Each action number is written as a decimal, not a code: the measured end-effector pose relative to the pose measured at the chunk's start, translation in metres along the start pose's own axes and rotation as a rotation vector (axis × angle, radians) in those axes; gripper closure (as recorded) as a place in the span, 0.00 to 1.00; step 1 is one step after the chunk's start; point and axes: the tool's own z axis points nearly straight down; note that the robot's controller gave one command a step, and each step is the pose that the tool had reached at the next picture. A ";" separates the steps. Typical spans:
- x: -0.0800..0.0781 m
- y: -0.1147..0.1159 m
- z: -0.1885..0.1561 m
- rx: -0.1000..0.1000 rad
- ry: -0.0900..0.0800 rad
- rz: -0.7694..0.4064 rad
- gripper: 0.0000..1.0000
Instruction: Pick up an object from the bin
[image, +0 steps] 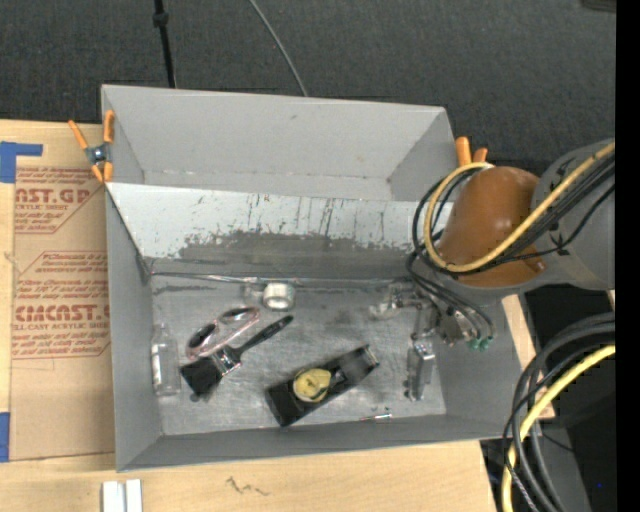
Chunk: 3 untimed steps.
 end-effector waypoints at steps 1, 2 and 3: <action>0.000 0.017 -0.011 0.004 -0.006 -0.036 0.00; 0.002 0.046 0.045 0.004 -0.007 -0.110 0.00; 0.007 0.048 0.044 0.006 -0.024 -0.021 1.00</action>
Offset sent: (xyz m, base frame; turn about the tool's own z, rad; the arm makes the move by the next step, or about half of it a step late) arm -0.0124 0.0463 -0.0463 -0.1122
